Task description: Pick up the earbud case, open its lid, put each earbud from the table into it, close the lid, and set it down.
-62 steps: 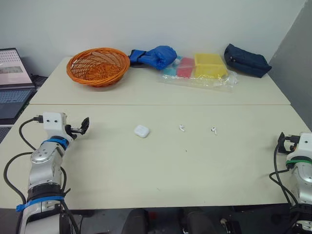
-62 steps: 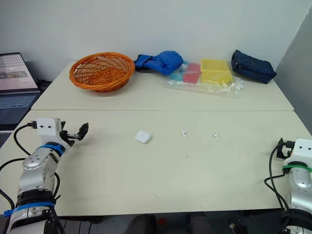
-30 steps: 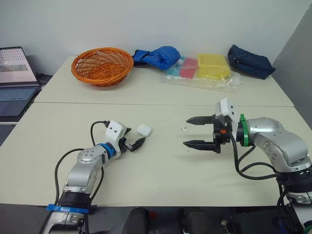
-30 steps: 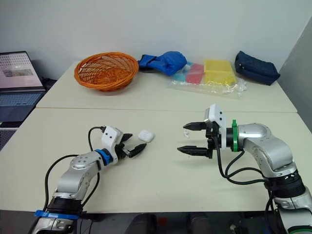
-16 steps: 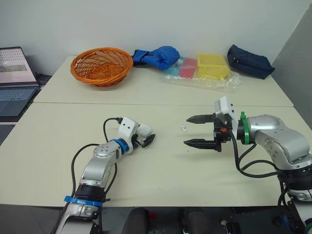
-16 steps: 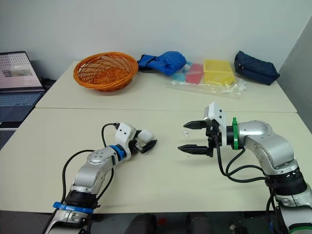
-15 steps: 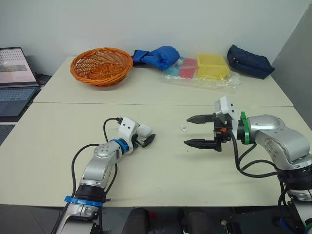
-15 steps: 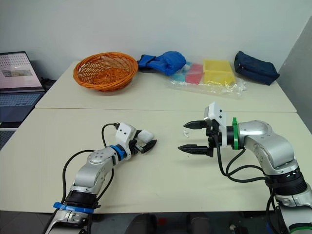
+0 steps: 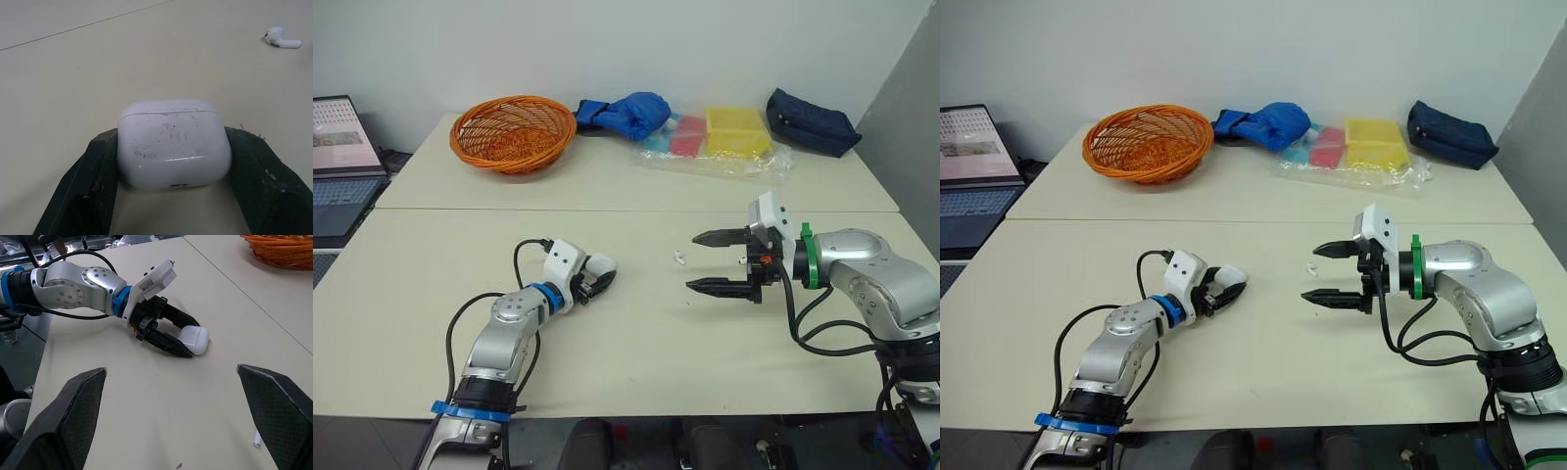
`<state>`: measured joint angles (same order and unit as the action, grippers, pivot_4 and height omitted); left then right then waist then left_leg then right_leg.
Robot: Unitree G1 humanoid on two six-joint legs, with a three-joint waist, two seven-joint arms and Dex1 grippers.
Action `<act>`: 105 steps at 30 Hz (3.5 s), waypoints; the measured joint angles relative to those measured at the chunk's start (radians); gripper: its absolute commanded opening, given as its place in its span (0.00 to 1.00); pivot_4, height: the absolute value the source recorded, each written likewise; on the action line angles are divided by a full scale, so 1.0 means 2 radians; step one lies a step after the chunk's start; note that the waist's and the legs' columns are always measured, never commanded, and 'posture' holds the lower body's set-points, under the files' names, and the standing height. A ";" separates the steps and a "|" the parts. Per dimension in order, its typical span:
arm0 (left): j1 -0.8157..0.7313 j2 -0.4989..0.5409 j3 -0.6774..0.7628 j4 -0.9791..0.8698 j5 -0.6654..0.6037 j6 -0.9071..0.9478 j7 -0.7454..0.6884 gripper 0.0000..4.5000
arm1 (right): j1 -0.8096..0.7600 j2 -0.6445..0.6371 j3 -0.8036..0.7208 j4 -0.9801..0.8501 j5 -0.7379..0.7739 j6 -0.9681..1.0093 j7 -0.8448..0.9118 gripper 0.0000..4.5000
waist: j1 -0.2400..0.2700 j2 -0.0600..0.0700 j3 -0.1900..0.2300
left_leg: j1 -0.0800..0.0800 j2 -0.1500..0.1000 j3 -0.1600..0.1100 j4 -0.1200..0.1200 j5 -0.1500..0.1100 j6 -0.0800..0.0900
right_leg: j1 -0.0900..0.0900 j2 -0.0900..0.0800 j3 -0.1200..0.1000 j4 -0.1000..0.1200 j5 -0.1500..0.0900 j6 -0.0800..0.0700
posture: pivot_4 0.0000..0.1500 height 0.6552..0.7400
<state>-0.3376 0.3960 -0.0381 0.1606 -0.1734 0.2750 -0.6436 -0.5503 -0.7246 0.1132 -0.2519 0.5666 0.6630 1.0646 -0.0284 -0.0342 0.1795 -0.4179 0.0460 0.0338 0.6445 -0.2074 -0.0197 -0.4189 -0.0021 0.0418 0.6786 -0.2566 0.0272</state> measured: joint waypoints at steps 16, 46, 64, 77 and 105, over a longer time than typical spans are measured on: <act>-0.263 0.079 -0.066 0.304 0.212 -0.758 -0.010 0.62 | -0.091 0.087 -0.021 0.054 0.023 0.096 -0.080 1.00 | 0.001 0.000 0.000 | -0.007 0.000 0.001 0.000 0.000 0.000 | -0.004 0.000 -0.002 -0.002 0.002 -0.003 | 1.00 1.00; -0.338 0.071 -0.103 0.397 0.315 -0.874 0.131 0.62 | -0.104 0.172 -0.037 0.051 0.064 0.180 -0.185 0.51 | 0.000 0.000 0.000 | -0.007 0.000 0.001 0.001 0.000 0.000 | -0.004 0.000 -0.003 0.000 0.002 -0.002 | 1.00 1.00; -0.347 0.077 -0.139 0.412 0.309 -0.883 0.149 1.00 | -0.107 0.167 -0.029 0.066 0.046 0.166 -0.180 0.19 | 0.000 0.000 0.000 | -0.007 0.000 0.001 0.001 0.000 0.000 | -0.004 0.000 -0.003 0.000 0.002 -0.002 | 1.00 1.00; -0.361 0.091 -0.169 0.416 0.234 -0.855 0.094 1.00 | -0.103 0.151 -0.016 0.064 0.020 0.132 -0.176 0.19 | 0.000 0.000 0.000 | -0.006 0.000 0.001 0.001 0.000 0.000 | -0.004 0.000 -0.003 0.000 0.002 -0.002 | 1.00 1.00; -0.429 0.087 -0.177 0.216 0.077 -0.209 -0.425 0.60 | -0.072 0.147 0.111 0.068 -0.238 -0.056 -0.188 0.19 | -0.002 0.000 0.000 | -0.007 0.001 0.000 0.001 0.000 0.000 | -0.005 0.003 -0.002 0.001 0.000 -0.001 | 1.00 1.00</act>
<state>-1.1946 0.5703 -0.3912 0.5930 -0.0194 -0.1425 -1.4931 -0.6948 -0.4315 0.3351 -0.1168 0.0901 0.5514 0.6888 -0.0321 -0.0343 0.1797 -0.4310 0.0471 0.0337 0.6471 -0.2078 -0.0190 -0.4286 0.0039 0.0372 0.6803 -0.2571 0.0253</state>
